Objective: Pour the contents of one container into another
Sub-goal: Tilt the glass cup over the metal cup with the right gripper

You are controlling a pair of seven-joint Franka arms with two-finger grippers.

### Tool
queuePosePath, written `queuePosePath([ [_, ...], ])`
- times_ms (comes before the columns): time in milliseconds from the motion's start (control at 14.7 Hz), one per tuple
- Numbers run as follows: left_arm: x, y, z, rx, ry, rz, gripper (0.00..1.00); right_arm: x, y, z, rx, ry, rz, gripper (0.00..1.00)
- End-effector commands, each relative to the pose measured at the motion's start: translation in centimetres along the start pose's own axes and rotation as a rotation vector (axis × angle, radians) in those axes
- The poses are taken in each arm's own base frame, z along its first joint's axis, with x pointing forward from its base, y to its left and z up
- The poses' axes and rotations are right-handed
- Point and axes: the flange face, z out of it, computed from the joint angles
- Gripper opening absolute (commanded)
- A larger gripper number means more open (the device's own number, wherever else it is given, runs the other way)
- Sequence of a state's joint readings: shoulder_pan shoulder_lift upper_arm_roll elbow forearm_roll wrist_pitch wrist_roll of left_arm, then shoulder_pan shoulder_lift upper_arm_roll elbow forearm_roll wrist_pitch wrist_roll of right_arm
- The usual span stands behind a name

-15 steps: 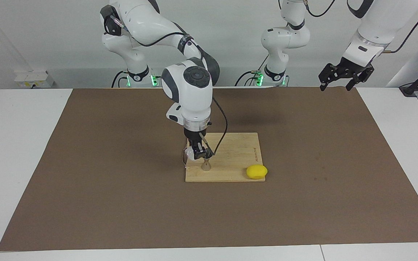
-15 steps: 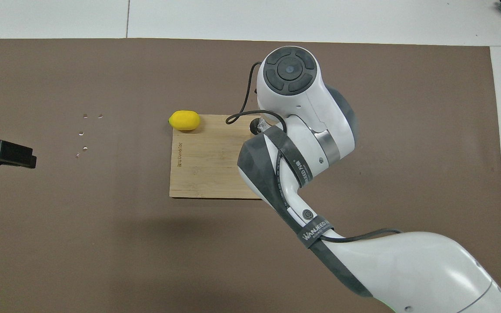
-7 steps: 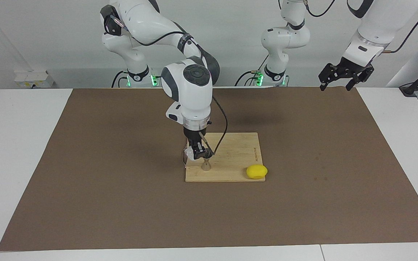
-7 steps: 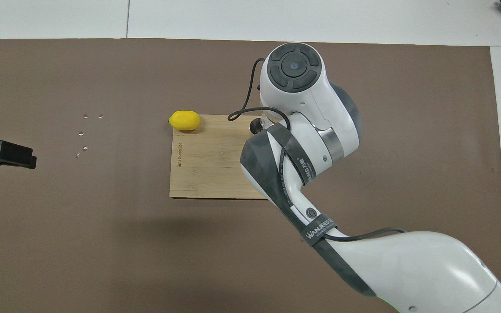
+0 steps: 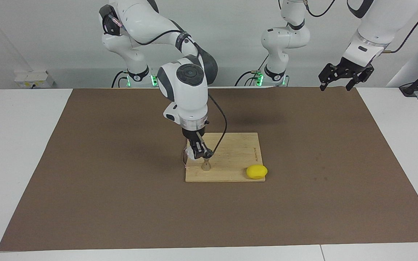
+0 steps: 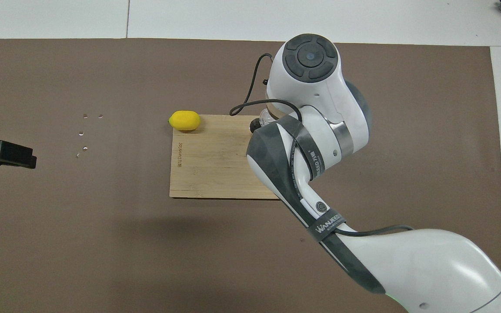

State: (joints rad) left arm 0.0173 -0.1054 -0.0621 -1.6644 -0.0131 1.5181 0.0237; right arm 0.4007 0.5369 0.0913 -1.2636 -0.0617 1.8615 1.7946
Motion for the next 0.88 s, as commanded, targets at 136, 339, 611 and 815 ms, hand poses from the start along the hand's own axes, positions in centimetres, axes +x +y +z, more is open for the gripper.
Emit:
queuePosePath([
  [136, -0.4, -0.1, -0.2, 0.006, -0.008, 0.000, 1.00, 1.2, -0.2, -0.7, -0.013, -0.087, 0.038, 0.00],
  [339, -0.4, -0.1, -0.2, 0.005, -0.008, 0.000, 1.00, 2.6, -0.4, -0.6, -0.027, -0.152, 0.083, 0.00],
  [611, -0.4, -0.1, -0.2, 0.006, -0.008, 0.000, 1.00, 3.5, -0.5, -0.1, -0.024, -0.197, 0.076, 0.00],
  [815, -0.4, -0.1, -0.2, 0.006, -0.008, 0.000, 1.00, 4.1, -0.3, 0.2, -0.038, -0.243, 0.084, 0.00],
])
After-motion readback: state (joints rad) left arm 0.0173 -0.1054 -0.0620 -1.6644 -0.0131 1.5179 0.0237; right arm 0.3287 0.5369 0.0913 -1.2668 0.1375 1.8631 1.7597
